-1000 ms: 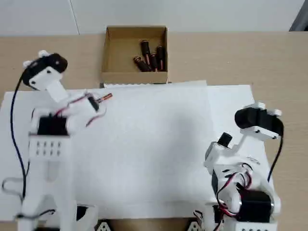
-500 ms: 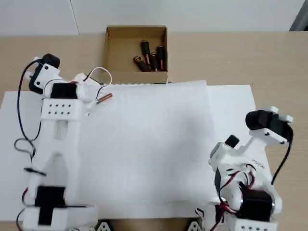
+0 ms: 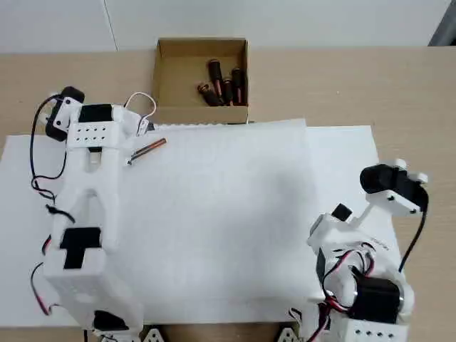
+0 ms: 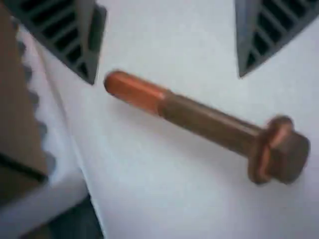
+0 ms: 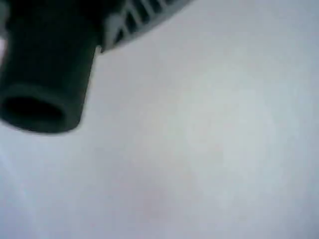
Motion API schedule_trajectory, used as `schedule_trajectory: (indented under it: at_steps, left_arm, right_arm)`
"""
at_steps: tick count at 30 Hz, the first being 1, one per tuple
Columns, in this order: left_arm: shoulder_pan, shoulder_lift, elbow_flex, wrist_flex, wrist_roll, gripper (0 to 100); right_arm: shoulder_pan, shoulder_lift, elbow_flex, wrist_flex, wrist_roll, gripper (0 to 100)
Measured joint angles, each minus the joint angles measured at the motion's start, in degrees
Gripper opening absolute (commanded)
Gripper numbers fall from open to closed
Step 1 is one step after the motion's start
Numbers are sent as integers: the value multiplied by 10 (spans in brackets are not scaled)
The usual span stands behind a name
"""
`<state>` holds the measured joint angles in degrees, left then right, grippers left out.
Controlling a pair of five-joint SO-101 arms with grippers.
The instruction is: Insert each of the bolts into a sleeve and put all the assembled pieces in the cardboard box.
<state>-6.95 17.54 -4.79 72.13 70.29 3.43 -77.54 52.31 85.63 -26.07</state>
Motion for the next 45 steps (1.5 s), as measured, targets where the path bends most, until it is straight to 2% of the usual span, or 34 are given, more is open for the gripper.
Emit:
schedule_trajectory:
  at_steps: [8, 17, 26, 32, 40, 45]
  left_arm:
    - [2, 40, -24, 0, -1, 176]
    - [2, 80, -24, 0, 2, 176]
    - [-15, 81, -43, -9, 2, 176]
    - [-18, 129, -47, -9, 3, 175]
    - [-19, 144, -63, -9, 25, 6]
    - [-20, 147, -70, -8, 25, 8]
  right_arm:
    - [0, 0, 3, -1, 0, 2]
    - [0, 0, 35, -47, 0, 2]
    - [0, 0, 35, -47, 0, 2]
    - [0, 0, 35, -47, 0, 2]
    - [0, 0, 35, -47, 0, 2]
    - [0, 0, 35, -47, 0, 2]
